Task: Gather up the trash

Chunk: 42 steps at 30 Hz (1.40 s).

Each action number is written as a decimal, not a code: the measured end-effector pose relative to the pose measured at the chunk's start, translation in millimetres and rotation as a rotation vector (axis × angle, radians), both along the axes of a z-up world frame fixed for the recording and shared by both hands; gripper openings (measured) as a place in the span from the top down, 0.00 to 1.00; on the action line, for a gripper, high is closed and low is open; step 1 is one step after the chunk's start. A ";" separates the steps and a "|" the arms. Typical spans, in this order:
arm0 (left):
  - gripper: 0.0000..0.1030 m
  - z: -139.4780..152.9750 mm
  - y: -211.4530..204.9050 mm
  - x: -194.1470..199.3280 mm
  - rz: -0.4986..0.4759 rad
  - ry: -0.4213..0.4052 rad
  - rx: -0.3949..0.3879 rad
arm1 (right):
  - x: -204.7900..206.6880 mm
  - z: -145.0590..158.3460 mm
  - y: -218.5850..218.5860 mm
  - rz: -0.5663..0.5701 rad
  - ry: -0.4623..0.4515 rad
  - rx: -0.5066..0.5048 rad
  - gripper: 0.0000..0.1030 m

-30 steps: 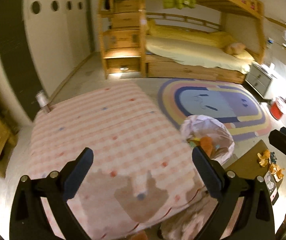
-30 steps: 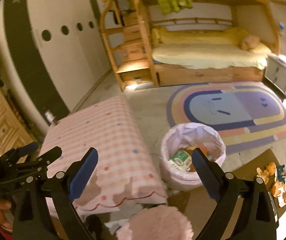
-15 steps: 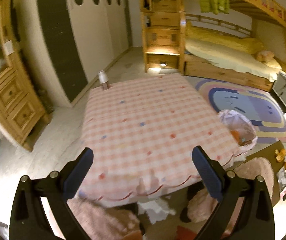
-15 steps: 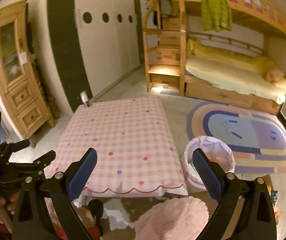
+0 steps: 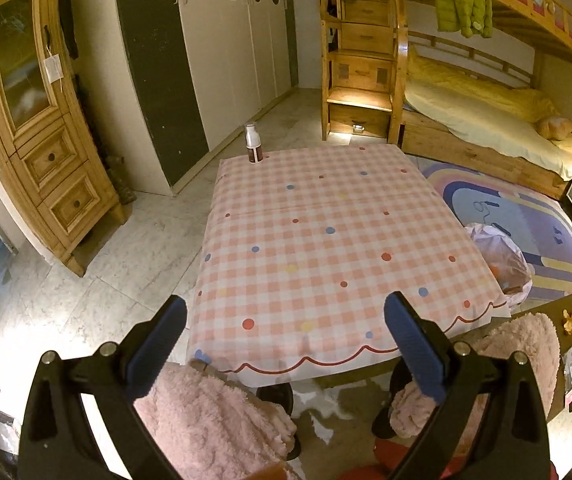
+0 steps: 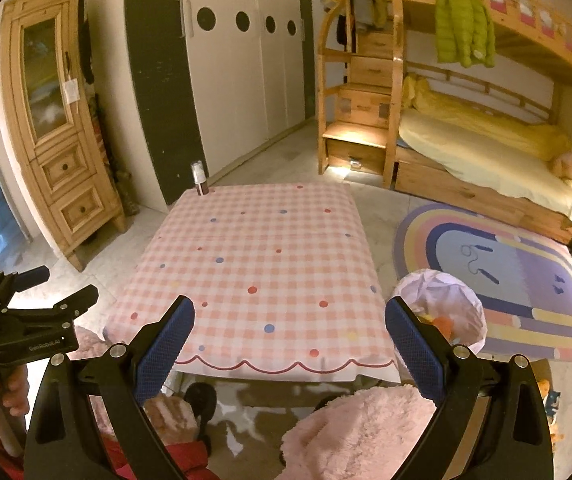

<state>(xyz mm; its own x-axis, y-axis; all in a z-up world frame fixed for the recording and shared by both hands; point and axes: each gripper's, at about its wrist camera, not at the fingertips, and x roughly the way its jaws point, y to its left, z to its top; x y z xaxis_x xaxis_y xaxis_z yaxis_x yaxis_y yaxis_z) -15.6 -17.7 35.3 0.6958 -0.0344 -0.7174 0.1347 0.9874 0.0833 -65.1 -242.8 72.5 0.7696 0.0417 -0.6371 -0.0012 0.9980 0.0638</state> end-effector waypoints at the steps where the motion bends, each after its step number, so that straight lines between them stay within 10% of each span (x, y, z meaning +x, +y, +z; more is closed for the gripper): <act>1: 0.07 -0.6 -0.1 0.9 -0.001 0.000 -0.001 | 0.5 -0.6 0.8 0.000 0.001 0.000 0.08; 42: 0.07 0.4 -3.2 4.6 -0.004 0.003 -0.006 | 2.6 -8.4 4.2 -0.003 0.010 0.013 0.08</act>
<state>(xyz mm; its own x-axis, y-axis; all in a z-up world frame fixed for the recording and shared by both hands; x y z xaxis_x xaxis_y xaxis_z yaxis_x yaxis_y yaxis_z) -10.9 -20.9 35.8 0.6937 -0.0414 -0.7191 0.1386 0.9874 0.0769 -62.5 -238.7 64.1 0.7635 0.0479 -0.6440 0.0022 0.9970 0.0768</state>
